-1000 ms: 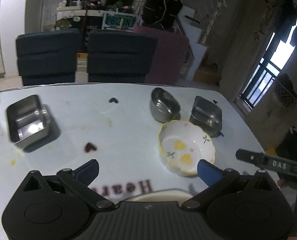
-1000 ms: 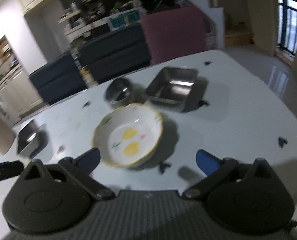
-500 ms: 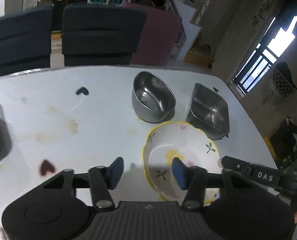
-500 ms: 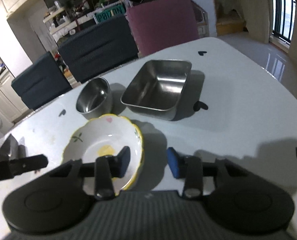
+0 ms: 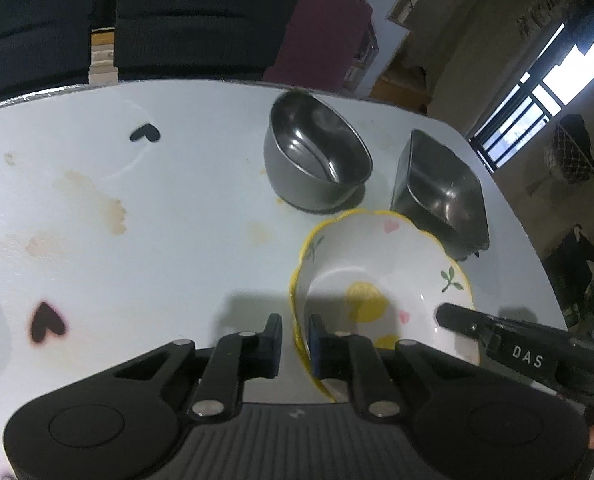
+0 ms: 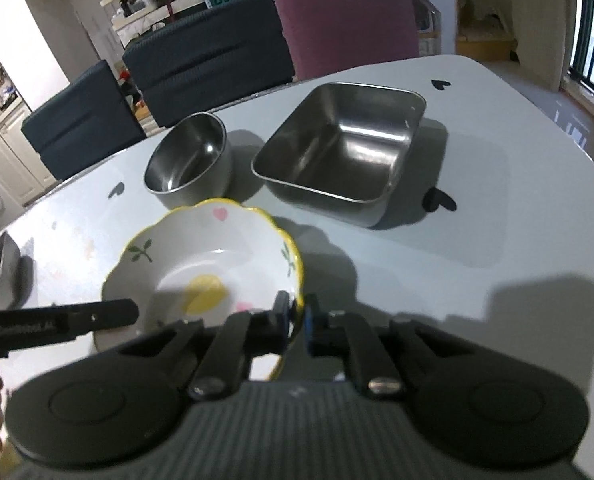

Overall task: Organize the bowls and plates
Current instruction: 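Move both tools to the yellow-rimmed lemon bowl rim and close them, then lift the lemon bowl with both tools and lower it into the cream bowl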

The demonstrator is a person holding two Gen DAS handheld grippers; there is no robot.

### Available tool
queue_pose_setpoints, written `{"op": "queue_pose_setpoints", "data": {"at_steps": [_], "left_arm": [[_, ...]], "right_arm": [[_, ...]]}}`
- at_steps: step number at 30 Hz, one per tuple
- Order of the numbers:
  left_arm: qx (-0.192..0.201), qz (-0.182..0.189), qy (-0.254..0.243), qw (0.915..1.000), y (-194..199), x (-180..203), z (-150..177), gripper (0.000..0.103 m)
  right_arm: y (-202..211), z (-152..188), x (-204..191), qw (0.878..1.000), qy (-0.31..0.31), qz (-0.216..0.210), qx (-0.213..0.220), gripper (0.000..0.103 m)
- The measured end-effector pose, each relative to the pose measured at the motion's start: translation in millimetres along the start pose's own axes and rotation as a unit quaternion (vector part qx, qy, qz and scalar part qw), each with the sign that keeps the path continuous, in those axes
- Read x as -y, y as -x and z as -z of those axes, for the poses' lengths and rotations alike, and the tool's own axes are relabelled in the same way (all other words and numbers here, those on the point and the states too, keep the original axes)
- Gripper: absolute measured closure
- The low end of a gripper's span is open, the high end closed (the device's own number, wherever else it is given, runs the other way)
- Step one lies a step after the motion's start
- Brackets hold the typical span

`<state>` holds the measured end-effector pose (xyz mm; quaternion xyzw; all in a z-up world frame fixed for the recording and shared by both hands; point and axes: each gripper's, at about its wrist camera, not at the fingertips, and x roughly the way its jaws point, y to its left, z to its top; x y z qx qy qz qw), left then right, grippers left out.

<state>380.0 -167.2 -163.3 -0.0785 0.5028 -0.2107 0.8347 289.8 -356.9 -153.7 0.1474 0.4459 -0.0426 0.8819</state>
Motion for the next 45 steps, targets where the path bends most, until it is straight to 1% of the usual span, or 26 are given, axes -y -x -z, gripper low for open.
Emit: {"op": "queue_pose_setpoints", "data": {"at_steps": [2,3,6,9,15,18,21,26,31,35,39,45], "left_arm": [[-0.003,0.002,0.004,1.0,-3.6,1.4,2.7,0.09],[0.002,-0.003,0.001,1.0,-3.8,3.4,3.8,0.091],[0.01,-0.019,-0.023,0.9995,-3.6,9.5,5.3,0.092],[0.008,-0.021,-0.02,0.9995,-2.5,8.4,5.4,0.092],[0.012,-0.032,-0.022,0.9992,8.9,12.3,7.8,0.093],[0.029,-0.034,-0.027,0.9986,27.1,18.6,8.4,0.093],[0.048,-0.041,-0.04,0.9972,50.3,27.1,10.5,0.093],[0.075,-0.046,-0.038,0.9954,91.1,31.0,21.5,0.093],[0.093,-0.048,-0.017,0.9943,126.6,26.0,44.0,0.093],[0.107,-0.051,-0.006,0.9929,154.9,23.2,64.1,0.093],[0.118,-0.058,-0.006,0.9913,177.6,23.5,84.3,0.093],[0.131,-0.072,-0.003,0.9888,206.6,18.3,118.7,0.093]], "right_arm": [[-2.3,0.4,-0.2,1.0,0.003,0.001,-0.001,0.093],[-2.1,0.9,-1.7,1.0,0.009,0.004,0.0,0.093],[0.5,2.2,-4.9,1.0,0.021,0.011,0.001,0.092],[0.9,2.8,-4.4,1.0,0.021,0.008,0.002,0.093],[5.6,5.9,-13.8,0.999,0.047,0.014,-0.004,0.092],[16.1,6.5,-16.1,0.999,0.049,0.011,0.005,0.092],[32.7,6.0,-18.1,0.999,0.044,0.001,0.023,0.092],[67.8,10.9,-29.0,0.997,0.047,-0.017,0.051,0.092],[98.1,21.9,-43.1,0.996,0.049,-0.039,0.061,0.092],[118.2,33.7,-55.0,0.994,0.064,-0.054,0.066,0.092],[137.5,48.3,-62.6,0.993,0.062,-0.069,0.073,0.093],[157.4,74.0,-78.6,0.99,0.081,-0.081,0.077,0.093]]}}
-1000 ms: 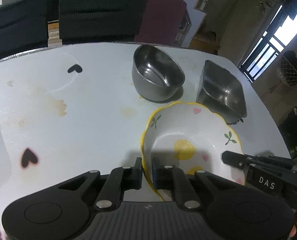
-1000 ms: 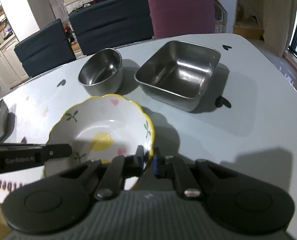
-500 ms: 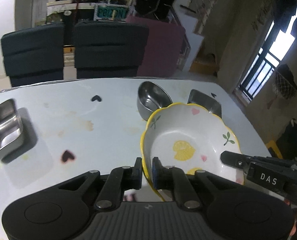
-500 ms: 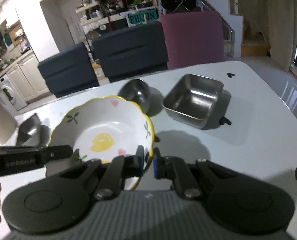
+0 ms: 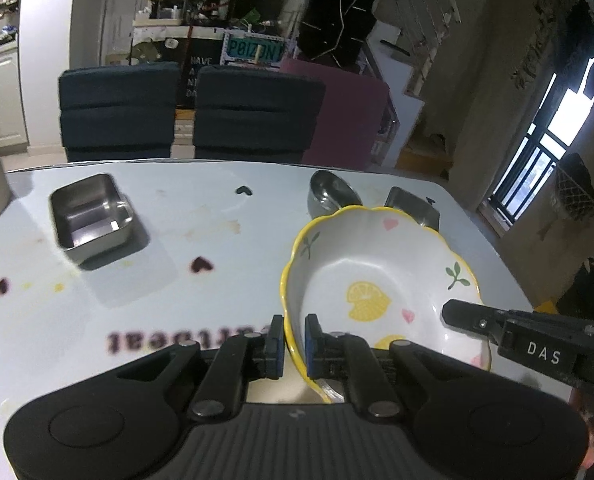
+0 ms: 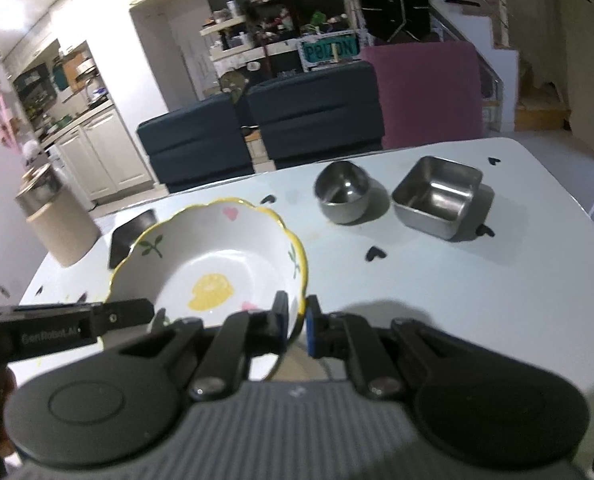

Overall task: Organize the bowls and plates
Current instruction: 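Lift the lemon bowl with both tools and lower it into the cream bowl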

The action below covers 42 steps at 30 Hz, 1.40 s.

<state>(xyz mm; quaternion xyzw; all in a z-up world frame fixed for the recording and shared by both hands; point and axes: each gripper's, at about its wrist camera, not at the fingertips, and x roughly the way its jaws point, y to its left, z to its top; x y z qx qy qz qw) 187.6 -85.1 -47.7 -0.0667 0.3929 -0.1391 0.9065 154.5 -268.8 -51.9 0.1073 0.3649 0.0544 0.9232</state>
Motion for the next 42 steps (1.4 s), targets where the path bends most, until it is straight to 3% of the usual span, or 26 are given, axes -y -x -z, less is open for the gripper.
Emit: {"op": "queue_pose_setpoints", "data": {"at_steps": [14,22,42], "left_arm": [[-0.013,-0.003,0.025,0.9996,21.4,-25.1,44.9,0.095],[-0.05,-0.007,0.017,0.9986,-3.2,-24.4,56.0,0.095],[-0.081,-0.009,0.017,0.9965,-22.3,-27.7,65.7,0.094]], "right_arm": [[4.9,35.6,-30.1,0.998,0.047,0.008,-0.045,0.092],[-2.9,41.5,-30.6,0.995,0.063,0.032,-0.072,0.092],[-18.8,46.4,-33.9,0.99,0.082,0.056,-0.103,0.093]]}}
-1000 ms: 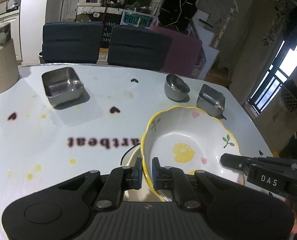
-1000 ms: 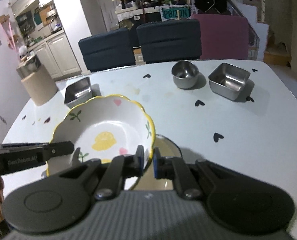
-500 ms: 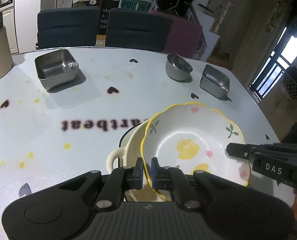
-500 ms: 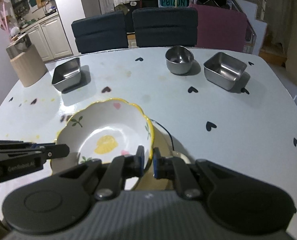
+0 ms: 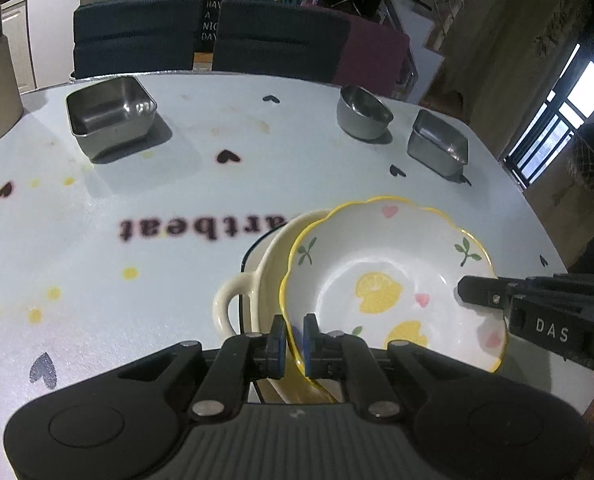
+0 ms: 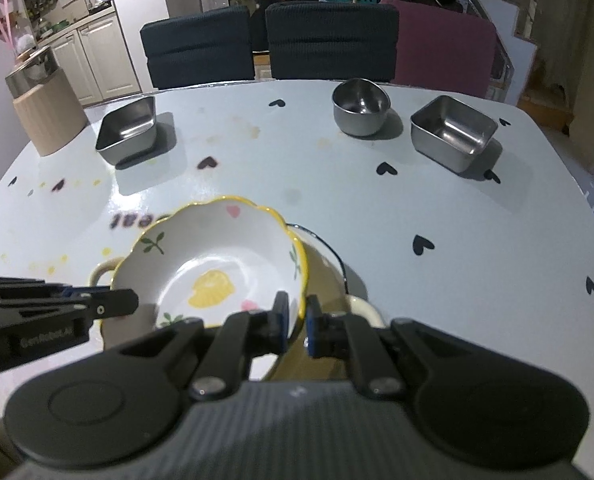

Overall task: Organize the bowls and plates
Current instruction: 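Lift the lemon bowl with both tools and lower it into the cream bowl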

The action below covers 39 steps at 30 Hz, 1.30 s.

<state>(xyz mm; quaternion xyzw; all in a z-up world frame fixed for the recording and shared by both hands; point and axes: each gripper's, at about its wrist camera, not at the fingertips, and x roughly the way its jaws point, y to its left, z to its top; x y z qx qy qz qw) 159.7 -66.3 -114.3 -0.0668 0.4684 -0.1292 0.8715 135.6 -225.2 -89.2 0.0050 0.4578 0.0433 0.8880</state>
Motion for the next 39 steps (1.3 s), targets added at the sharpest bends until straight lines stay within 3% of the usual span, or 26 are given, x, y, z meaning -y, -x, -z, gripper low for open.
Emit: {"op": "queue_pose_setpoints", "data": {"at_steps": [16,39], "left_arm": [[-0.024,-0.008,-0.02,0.9995,-15.1,5.1,6.1,0.092],[-0.023,-0.006,-0.04,0.9989,-11.5,5.2,4.7,0.092]], "right_arm": [[-7.5,0.5,-3.4,1.0,0.016,0.019,-0.012,0.096],[-19.6,2.2,-3.7,0.998,0.029,0.034,-0.035,0.098]]}}
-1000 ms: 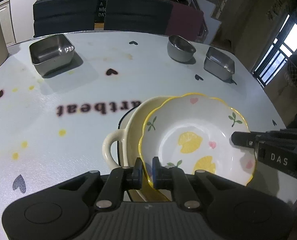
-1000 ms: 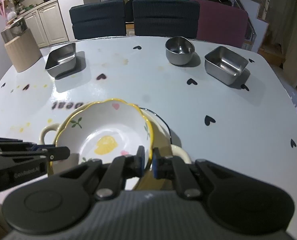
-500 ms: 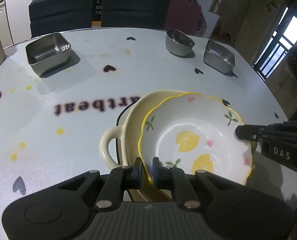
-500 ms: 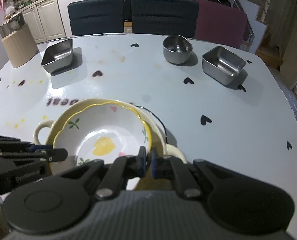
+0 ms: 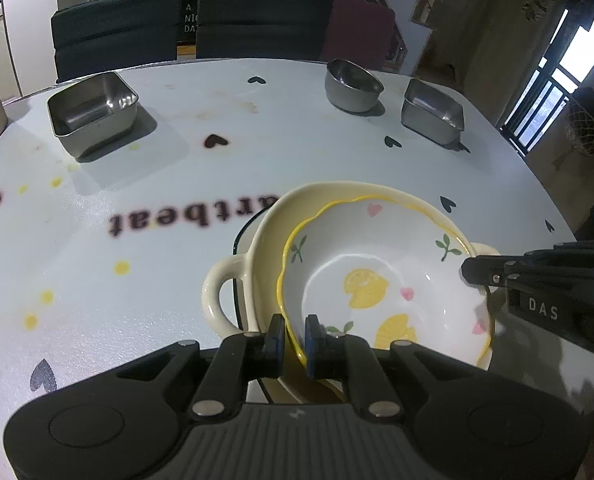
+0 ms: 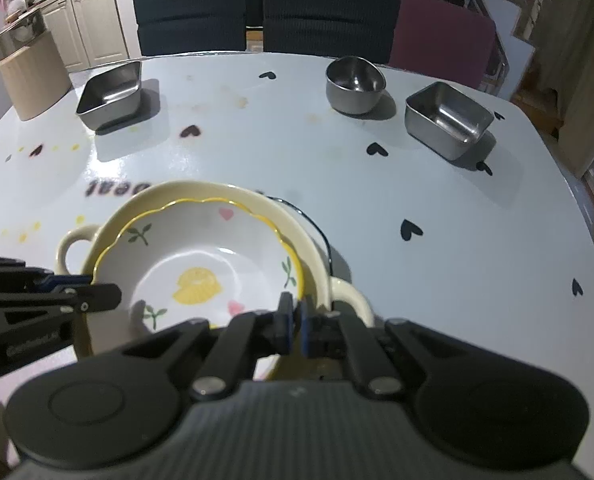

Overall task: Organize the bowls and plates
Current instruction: 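Lift the lemon bowl with both tools and lower it into the cream bowl, then open both tools and pull them away from the stacked bowls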

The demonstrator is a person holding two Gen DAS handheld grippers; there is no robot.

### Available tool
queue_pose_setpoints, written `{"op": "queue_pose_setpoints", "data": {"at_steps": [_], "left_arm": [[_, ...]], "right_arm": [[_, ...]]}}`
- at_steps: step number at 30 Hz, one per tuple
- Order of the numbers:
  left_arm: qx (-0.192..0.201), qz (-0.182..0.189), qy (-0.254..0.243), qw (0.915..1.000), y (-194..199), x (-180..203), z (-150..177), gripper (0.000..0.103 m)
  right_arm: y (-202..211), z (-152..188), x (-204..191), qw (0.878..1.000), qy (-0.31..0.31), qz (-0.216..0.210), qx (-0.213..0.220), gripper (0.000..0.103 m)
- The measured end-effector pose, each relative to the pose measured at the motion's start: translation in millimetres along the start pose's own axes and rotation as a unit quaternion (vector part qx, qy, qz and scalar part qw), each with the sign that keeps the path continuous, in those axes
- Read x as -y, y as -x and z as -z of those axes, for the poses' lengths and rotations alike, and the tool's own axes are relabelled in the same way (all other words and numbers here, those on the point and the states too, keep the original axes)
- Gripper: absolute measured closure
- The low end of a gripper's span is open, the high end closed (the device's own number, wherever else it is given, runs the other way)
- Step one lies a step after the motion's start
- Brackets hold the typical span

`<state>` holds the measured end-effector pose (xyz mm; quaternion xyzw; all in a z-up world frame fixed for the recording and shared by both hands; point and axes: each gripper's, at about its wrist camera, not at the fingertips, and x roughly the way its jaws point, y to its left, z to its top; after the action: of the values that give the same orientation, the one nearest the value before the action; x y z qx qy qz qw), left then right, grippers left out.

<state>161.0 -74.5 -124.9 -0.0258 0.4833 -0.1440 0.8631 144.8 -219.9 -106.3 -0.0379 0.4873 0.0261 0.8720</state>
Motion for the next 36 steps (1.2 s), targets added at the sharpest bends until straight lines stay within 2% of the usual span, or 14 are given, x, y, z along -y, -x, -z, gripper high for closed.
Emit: {"op": "queue_pose_setpoints", "data": {"at_steps": [22,25,27,29,34,35,36], "left_arm": [[-0.002,0.004,0.0,1.0,4.1,0.0,-0.5,0.09],[-0.006,0.009,0.002,0.9999,5.2,-0.9,-0.9,0.087],[-0.007,0.017,0.0,0.9998,6.1,0.2,-0.3,0.077],[-0.006,0.02,-0.006,0.9998,7.5,3.0,1.0,0.073],[-0.007,0.03,-0.012,0.9995,14.0,6.0,2.5,0.064],[-0.004,0.031,-0.015,0.9994,17.1,6.7,2.6,0.059],[0.002,0.031,-0.02,0.9993,21.9,7.9,2.5,0.047]], "right_arm": [[-9.4,-0.7,7.0,1.0,-0.012,-0.014,-0.006,0.097],[-5.5,-0.9,9.8,1.0,-0.018,-0.023,-0.001,0.092],[-0.4,-0.6,12.1,0.999,-0.022,-0.024,0.007,0.085],[3.5,0.6,13.5,0.999,-0.026,-0.028,0.01,0.068],[11.0,5.1,12.3,0.999,-0.021,-0.026,0.016,0.058],[12.8,5.6,13.3,0.999,-0.022,-0.023,0.018,0.054],[15.2,5.8,14.7,0.999,-0.025,-0.022,0.02,0.051]]}}
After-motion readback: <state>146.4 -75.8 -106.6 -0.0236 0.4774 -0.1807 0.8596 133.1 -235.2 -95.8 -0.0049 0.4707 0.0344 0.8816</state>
